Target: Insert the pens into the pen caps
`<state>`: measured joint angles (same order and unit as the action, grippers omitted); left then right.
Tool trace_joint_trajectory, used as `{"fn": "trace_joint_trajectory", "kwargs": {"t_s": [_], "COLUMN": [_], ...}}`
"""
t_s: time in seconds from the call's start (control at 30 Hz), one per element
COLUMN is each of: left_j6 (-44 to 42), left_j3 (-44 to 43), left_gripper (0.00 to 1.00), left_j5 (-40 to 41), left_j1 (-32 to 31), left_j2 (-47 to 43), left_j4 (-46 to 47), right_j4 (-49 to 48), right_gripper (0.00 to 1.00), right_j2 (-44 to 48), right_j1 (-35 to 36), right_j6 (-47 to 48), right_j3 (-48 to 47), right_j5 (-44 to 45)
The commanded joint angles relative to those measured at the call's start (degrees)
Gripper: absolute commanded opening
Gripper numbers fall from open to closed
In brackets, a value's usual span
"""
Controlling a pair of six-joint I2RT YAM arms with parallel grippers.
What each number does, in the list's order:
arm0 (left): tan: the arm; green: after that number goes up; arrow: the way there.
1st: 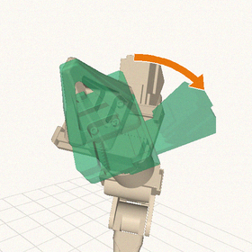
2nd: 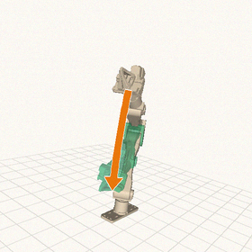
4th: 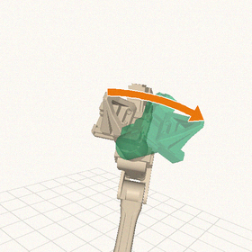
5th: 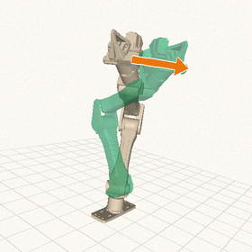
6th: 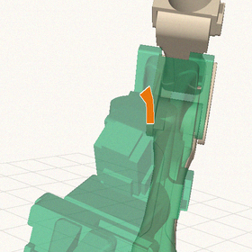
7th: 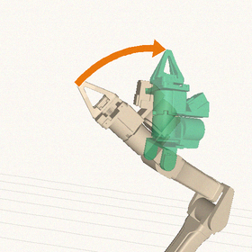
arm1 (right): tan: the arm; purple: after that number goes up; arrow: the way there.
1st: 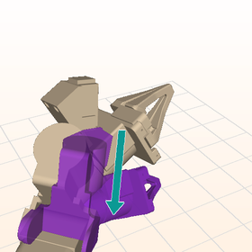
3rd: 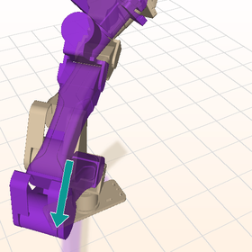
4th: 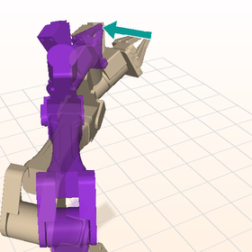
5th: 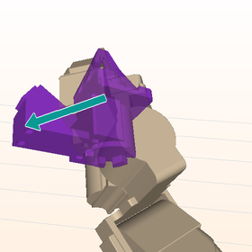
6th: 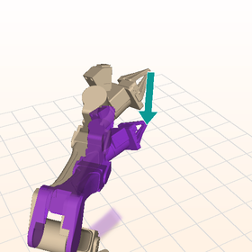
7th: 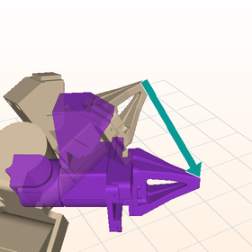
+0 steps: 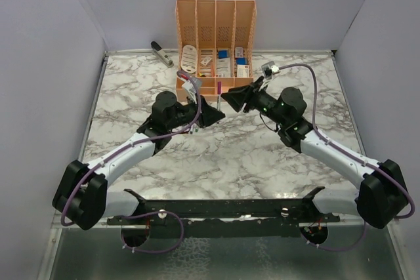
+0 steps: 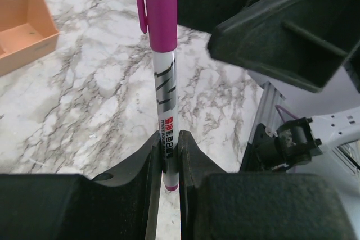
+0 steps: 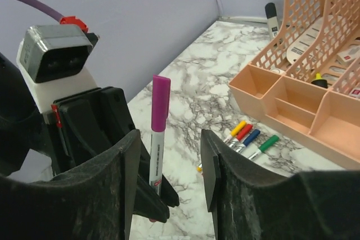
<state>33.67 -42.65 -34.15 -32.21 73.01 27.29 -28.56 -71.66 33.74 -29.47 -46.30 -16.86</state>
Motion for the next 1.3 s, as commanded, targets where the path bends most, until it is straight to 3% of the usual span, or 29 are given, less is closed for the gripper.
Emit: {"fn": "trace_joint_trajectory", "kwargs": {"t_s": [0.0, 0.23, 0.3, 0.57, 0.83, 1.1, 1.27], "left_j6": [-5.4, -9.5, -9.1, -6.7, -8.7, -8.9, -9.1], "left_j3": [-0.6, -14.3, -17.4, -24.8, -29.9, -32.3, -33.1], "left_gripper": [0.0, 0.0, 0.0, 0.0, 0.0, 0.12, 0.14], "left_j5": [9.1, 28.3, 31.8, 33.7, 33.8, 31.8, 31.4], "left_j1": [0.3, 0.3, 0.3, 0.1, -0.4, -0.4, -0.4], "left_j2": [-0.4, 11.9, 16.2, 28.3, 33.8, 37.0, 38.6], "left_j4": [-13.2, -41.1, -44.9, -50.9, -55.7, -56.2, -56.0], "right_j4": [2.9, 8.1, 10.0, 13.4, 13.8, 13.4, 13.5], "right_gripper": [0.47, 0.47, 0.47, 0.47, 0.47, 0.47, 0.47], "right_j2": [2.4, 6.0, 7.0, 10.5, 11.4, 11.4, 11.8], "right_j1": [0.2, 0.1, 0.2, 0.1, 0.2, 0.1, 0.2], "right_j6": [2.7, 4.4, 4.6, 3.8, 3.5, 2.7, 2.7], "right_j3": [-4.0, -6.5, -6.5, -3.7, -2.9, -2.5, -2.2], "right_j5": [5.2, 10.7, 11.8, 13.4, 13.2, 12.8, 12.8]}}
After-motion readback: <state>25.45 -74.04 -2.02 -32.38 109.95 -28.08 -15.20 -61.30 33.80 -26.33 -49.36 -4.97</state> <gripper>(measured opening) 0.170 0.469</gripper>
